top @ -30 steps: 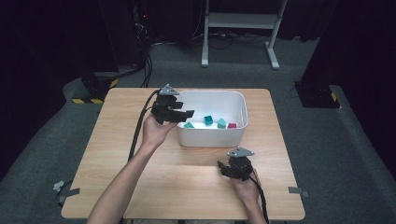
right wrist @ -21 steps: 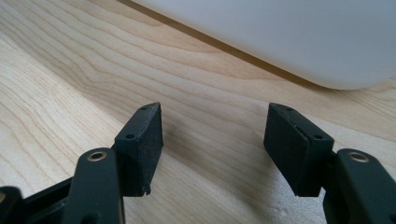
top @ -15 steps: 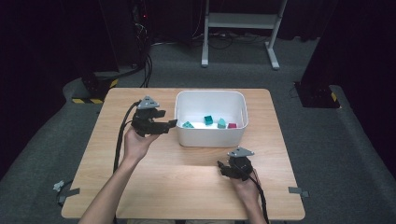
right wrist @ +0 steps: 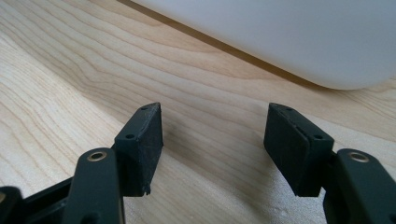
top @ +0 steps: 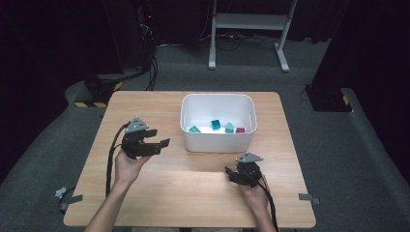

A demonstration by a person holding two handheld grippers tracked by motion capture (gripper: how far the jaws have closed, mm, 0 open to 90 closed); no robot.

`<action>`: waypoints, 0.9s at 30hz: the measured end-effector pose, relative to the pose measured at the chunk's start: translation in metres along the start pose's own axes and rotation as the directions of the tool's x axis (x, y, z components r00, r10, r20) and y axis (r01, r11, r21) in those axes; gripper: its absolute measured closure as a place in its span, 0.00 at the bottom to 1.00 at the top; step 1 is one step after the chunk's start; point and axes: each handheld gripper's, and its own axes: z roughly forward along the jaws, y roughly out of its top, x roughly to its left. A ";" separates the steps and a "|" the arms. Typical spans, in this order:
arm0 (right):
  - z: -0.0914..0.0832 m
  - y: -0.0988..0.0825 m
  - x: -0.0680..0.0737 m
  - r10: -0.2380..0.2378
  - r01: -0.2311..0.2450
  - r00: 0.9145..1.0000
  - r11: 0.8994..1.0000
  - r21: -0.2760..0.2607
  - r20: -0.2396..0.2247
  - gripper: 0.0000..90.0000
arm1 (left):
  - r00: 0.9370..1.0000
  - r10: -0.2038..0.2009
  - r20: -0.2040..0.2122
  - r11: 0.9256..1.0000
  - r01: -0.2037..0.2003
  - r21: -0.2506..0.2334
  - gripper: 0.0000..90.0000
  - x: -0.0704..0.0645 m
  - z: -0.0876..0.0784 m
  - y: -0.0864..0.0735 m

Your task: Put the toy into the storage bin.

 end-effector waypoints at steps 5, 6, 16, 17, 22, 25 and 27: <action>0.000 0.000 0.000 0.000 0.000 1.000 1.000 0.000 0.000 0.41 | 1.000 -0.006 -0.025 1.000 0.006 0.000 0.38 0.002 -0.002 -0.025; 0.000 0.000 0.000 0.000 0.000 1.000 1.000 0.000 0.000 0.41 | 1.000 -0.005 -0.031 1.000 0.005 0.003 0.38 0.002 -0.002 -0.030; 0.000 0.000 0.000 0.000 0.000 1.000 1.000 0.000 0.000 0.41 | 0.997 -0.038 -0.060 0.998 0.041 0.039 0.38 0.006 0.014 -0.076; 0.000 0.000 0.000 0.000 0.000 1.000 1.000 0.000 0.000 0.41 | 0.997 -0.041 -0.064 0.998 0.043 0.042 0.38 0.007 0.015 -0.079; 0.000 0.000 0.000 0.000 0.000 1.000 1.000 0.000 0.000 0.41 | 0.996 -0.052 -0.079 0.996 0.057 0.062 0.37 0.010 0.025 -0.093; 0.000 0.000 0.000 0.000 0.000 1.000 1.000 0.000 0.000 0.41 | 0.994 -0.040 -0.097 0.995 0.048 0.083 0.37 0.010 0.031 -0.099; 0.000 0.000 0.000 0.000 0.000 1.000 1.000 0.000 0.000 0.41 | 0.993 -0.031 -0.115 0.995 0.041 0.093 0.37 0.010 0.035 -0.102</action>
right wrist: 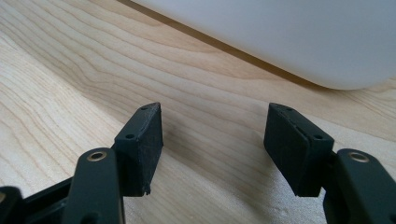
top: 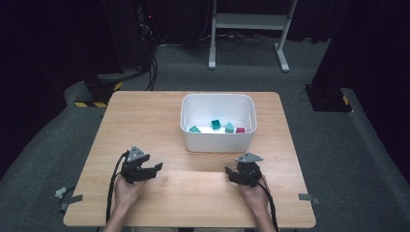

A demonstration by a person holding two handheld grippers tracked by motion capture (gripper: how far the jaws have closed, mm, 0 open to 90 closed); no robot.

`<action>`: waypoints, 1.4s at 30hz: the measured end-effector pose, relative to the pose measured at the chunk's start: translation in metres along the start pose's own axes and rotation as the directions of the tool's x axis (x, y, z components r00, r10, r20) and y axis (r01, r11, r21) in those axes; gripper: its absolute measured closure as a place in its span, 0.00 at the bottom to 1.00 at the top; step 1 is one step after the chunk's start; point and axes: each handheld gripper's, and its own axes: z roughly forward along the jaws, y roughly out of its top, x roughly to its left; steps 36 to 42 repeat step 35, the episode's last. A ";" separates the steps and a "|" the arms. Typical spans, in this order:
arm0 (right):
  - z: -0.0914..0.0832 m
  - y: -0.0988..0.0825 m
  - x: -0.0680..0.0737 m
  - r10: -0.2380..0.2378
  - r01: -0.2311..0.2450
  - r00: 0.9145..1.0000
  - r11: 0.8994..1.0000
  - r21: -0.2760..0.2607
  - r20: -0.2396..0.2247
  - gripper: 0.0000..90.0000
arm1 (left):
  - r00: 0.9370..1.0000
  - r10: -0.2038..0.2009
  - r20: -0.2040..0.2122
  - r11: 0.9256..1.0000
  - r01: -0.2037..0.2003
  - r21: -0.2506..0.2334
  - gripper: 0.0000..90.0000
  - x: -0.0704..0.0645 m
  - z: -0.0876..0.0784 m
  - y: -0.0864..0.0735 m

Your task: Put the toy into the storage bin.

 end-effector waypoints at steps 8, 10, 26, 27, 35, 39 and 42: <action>0.000 0.000 0.000 0.000 0.000 1.000 1.000 0.000 0.000 0.41 | 0.999 -0.018 -0.045 1.000 0.019 0.012 0.37 0.006 0.011 -0.012; 0.000 0.000 0.000 0.000 0.000 1.000 1.000 0.000 0.000 0.41 | 0.998 -0.023 -0.058 1.000 0.023 0.008 0.37 0.007 0.013 -0.014; 0.000 0.000 0.000 0.000 0.000 1.000 1.000 0.000 0.000 0.41 | 0.995 -0.028 -0.093 0.999 0.031 0.026 0.32 0.007 0.022 -0.019; 0.000 0.000 0.000 0.000 0.000 1.000 1.000 0.000 0.000 0.41 | 0.995 -0.027 -0.094 0.999 0.029 0.026 0.32 0.007 0.022 -0.019; 0.000 0.000 0.000 0.001 -0.001 1.000 1.000 -0.001 -0.001 0.41 | 0.995 -0.027 -0.093 0.999 0.030 0.026 0.31 0.007 0.022 -0.019; 0.000 0.000 0.000 0.001 -0.001 1.000 1.000 -0.001 -0.001 0.41 | 0.995 -0.027 -0.093 0.999 0.030 0.026 0.31 0.007 0.022 -0.019; 0.000 0.000 0.000 0.001 -0.001 1.000 1.000 -0.001 -0.001 0.41 | 0.995 -0.027 -0.093 0.999 0.030 0.026 0.31 0.007 0.022 -0.019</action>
